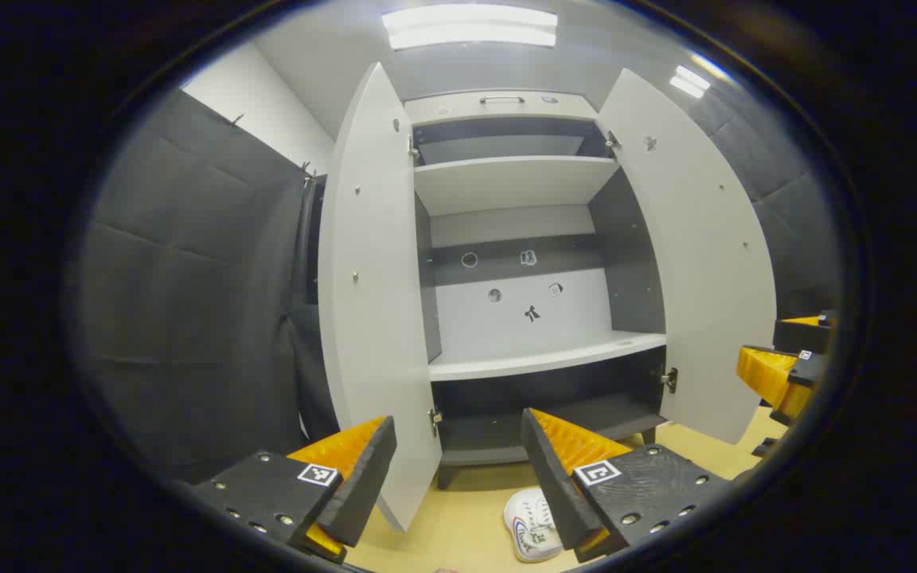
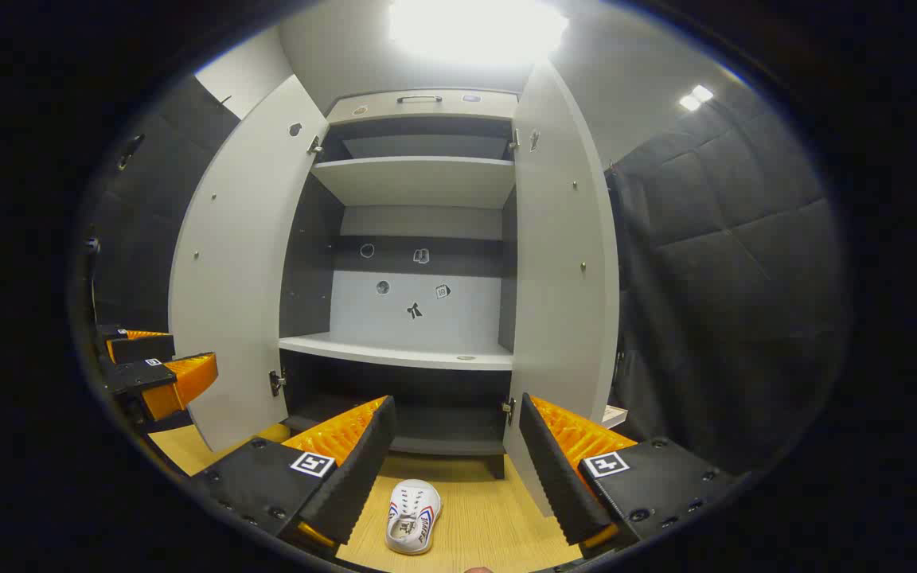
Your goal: Grab one shoe with the right hand and put it into the shoe cabinet, grab the other shoe with the left hand and put it into the shoe cabinet; then close the right door with the right hand and the left door with the left hand.
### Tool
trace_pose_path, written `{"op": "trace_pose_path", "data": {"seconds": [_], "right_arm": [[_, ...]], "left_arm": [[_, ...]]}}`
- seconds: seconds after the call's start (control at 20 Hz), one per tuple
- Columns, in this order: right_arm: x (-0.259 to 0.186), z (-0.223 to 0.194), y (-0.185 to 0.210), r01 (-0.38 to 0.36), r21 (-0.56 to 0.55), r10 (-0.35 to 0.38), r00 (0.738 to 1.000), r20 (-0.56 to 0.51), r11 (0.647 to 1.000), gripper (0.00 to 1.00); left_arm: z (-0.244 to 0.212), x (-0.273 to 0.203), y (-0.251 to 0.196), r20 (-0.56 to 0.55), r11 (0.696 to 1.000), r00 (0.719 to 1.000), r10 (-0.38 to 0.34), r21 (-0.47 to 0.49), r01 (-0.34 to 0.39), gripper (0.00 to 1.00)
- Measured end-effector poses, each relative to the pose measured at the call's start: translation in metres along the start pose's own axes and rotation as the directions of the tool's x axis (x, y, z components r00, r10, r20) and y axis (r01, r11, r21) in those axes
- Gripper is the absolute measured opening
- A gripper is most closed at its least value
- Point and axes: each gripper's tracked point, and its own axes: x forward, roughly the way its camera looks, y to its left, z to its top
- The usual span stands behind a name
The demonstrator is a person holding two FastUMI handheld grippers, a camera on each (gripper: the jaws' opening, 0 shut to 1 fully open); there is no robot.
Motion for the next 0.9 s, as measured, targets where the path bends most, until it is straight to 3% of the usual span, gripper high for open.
{"op": "trace_pose_path", "data": {"seconds": [0.9], "right_arm": [[0.0097,-0.0027,0.0076,0.003,0.008,-0.002,1.0,-0.023,1.0,0.97]], "left_arm": [[-0.001,0.0065,0.0024,-0.001,1.0,1.0,0.001,0.018,-0.001,0.9]]}}
